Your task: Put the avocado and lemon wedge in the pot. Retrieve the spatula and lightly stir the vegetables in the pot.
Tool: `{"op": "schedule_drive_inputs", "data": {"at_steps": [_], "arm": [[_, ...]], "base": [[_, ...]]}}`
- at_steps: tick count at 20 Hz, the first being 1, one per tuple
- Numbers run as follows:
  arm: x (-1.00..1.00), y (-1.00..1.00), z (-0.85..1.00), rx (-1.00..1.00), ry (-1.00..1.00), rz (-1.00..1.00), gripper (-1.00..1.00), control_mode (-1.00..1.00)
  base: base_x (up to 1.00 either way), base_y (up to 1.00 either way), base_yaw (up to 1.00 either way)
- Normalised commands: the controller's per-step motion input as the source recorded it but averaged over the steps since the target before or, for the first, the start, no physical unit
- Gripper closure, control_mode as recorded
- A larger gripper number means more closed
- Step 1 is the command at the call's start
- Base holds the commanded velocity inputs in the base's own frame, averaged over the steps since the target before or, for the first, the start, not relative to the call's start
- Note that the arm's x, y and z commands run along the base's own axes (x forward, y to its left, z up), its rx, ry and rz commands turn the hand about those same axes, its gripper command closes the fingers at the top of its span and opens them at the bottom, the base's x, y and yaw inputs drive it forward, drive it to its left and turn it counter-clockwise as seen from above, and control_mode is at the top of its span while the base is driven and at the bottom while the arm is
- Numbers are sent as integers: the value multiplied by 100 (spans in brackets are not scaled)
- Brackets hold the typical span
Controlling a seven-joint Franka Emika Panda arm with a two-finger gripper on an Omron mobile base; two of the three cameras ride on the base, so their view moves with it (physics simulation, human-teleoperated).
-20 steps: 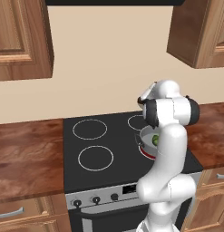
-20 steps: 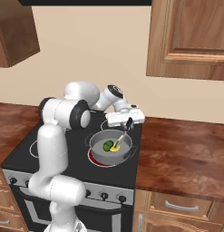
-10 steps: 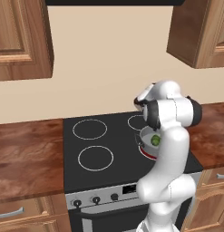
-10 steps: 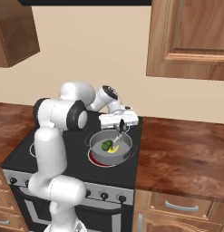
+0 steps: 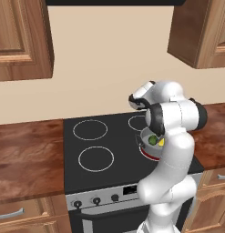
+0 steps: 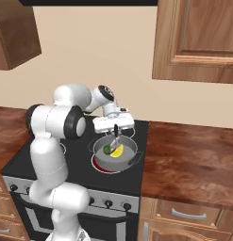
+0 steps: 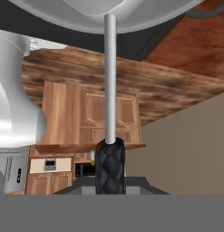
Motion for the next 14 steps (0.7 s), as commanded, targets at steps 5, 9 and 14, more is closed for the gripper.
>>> {"op": "schedule_drive_inputs", "data": {"at_steps": [5, 9, 14], "arm": [[2, 19, 0, 0, -6, 0, 100, -100], [0, 15, 1, 0, 0, 0, 100, -100], [-13, 12, 7, 0, -1, 0, 100, -100]], "base": [[0, 0, 0], [0, 0, 0], [0, 0, 0]]}}
